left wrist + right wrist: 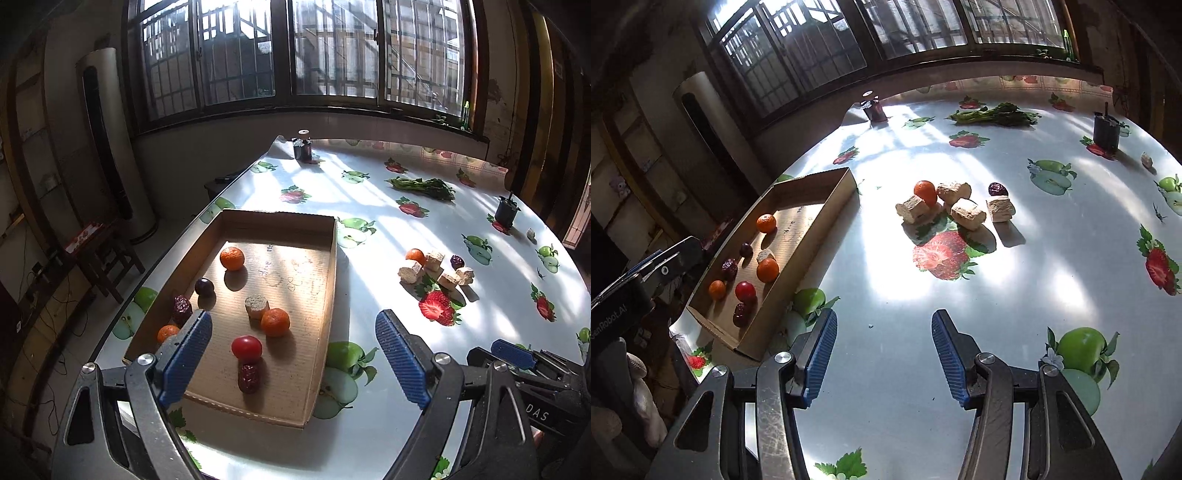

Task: Organize fruits
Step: 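Move both open tools back to the pile beside the box, then grasp a beige cake block with the left tool while the right tool grasps another cake block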

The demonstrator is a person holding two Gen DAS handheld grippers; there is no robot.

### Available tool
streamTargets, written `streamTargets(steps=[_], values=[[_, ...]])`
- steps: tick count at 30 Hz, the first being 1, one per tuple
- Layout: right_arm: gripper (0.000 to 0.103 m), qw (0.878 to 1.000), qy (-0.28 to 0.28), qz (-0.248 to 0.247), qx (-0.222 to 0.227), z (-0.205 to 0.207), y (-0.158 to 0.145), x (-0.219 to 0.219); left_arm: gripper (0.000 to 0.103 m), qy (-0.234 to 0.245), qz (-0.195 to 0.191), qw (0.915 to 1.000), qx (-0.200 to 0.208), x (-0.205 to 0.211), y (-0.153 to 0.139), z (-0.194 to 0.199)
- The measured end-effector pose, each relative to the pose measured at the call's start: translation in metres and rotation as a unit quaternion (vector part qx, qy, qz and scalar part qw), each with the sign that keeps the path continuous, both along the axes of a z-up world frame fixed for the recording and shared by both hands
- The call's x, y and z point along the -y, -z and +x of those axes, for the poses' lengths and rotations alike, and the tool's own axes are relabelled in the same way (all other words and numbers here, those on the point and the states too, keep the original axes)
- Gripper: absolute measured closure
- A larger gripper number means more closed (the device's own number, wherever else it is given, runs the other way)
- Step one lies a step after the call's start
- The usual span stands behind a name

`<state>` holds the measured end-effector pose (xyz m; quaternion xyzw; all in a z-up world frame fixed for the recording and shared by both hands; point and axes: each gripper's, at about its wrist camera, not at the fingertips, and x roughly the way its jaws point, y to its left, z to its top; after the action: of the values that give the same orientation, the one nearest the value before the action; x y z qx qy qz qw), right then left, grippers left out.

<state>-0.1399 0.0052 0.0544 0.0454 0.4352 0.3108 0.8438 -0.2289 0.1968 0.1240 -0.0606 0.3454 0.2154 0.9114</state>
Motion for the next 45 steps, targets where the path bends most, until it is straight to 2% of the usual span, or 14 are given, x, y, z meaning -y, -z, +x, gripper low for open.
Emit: streamTargets(steps=[7, 14, 20, 26, 30, 32, 37, 44, 45], values=[[0.046, 0.999, 0.043, -0.004, -0.017, 0.020, 0.005, 0.036, 0.013, 0.000, -0.035, 0.9993, -0.008, -0.011, 0.014, 0.004], [0.046, 0.997, 0.049, -0.043, -0.034, 0.047, -0.007, 0.058, 0.013, 0.026, -0.053, 0.9982, -0.009, -0.007, 0.014, 0.024], [0.046, 0.996, 0.055, -0.069, -0.012, 0.086, -0.028, 0.056, 0.013, 0.077, -0.079, 0.9935, -0.029, 0.006, 0.015, 0.072], [0.046, 0.997, 0.055, -0.054, -0.008, 0.134, -0.014, 0.031, 0.014, 0.100, -0.094, 0.9898, -0.040, 0.016, 0.027, 0.132], [0.049, 0.997, 0.062, -0.024, -0.034, 0.155, 0.007, 0.023, 0.043, 0.109, -0.137, 0.9831, -0.053, 0.013, 0.054, 0.163], [0.050, 0.997, 0.058, -0.017, -0.044, 0.161, 0.016, 0.019, 0.043, 0.115, -0.146, 0.9811, -0.055, 0.014, 0.066, 0.174], [0.061, 0.998, 0.042, -0.018, -0.050, 0.167, 0.031, 0.009, 0.043, 0.135, -0.143, 0.9784, -0.062, 0.021, 0.088, 0.191], [0.061, 0.997, 0.041, 0.003, -0.058, 0.171, 0.041, 0.013, 0.044, 0.177, -0.129, 0.9734, -0.069, 0.035, 0.102, 0.205], [0.067, 0.997, 0.041, 0.003, -0.060, 0.171, 0.042, 0.014, 0.048, 0.182, -0.130, 0.9724, -0.068, 0.037, 0.104, 0.206]])
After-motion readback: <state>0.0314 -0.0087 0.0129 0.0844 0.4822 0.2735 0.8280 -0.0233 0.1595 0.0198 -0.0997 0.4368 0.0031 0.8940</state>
